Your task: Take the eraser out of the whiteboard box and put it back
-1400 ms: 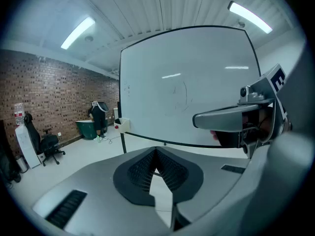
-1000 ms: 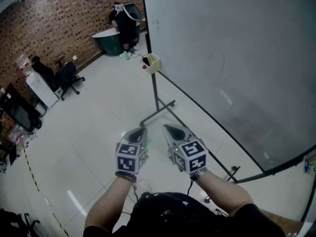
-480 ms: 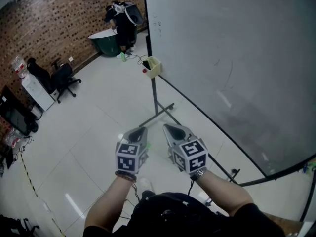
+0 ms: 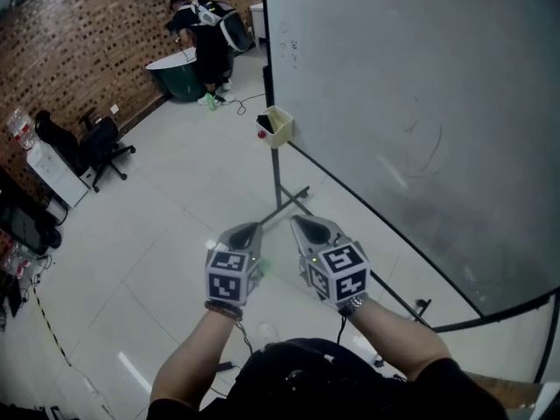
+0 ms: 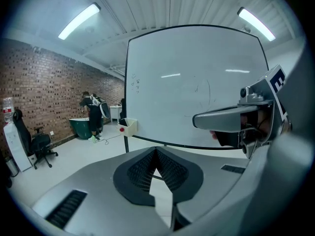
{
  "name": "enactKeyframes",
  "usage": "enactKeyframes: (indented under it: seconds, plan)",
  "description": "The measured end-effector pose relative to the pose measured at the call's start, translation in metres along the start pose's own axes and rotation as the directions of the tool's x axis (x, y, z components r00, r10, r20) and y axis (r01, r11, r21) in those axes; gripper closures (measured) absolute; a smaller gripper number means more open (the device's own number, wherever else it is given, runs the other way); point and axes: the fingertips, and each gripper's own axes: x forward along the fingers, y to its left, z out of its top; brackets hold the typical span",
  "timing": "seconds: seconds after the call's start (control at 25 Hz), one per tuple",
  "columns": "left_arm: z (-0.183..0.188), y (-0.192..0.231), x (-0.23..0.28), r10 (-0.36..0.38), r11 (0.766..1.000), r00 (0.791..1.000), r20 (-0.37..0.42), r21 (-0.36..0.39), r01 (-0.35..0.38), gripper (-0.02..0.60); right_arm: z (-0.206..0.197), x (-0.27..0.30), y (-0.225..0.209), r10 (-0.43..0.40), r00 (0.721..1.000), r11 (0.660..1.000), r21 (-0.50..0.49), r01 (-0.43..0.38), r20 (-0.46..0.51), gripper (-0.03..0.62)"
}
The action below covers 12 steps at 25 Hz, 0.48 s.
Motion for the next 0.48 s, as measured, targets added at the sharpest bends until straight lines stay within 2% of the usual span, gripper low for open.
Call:
enactKeyframes:
  seconds: [0.36, 0.48]
  plan:
    - [0.015, 0.069, 0.024, -0.065, 0.998, 0.998, -0.006, 0.008, 0.065, 0.581, 0.018, 0.067, 0.005, -0.081, 0.997, 0.997, 0.0, 0.081, -0.008, 0.566]
    - [0.017, 0.087, 0.029, -0.086, 0.996, 0.996, -0.016, 0.01, 0.086, 0.581, 0.022, 0.085, 0.008, -0.101, 0.995, 0.995, -0.001, 0.101, -0.012, 0.548]
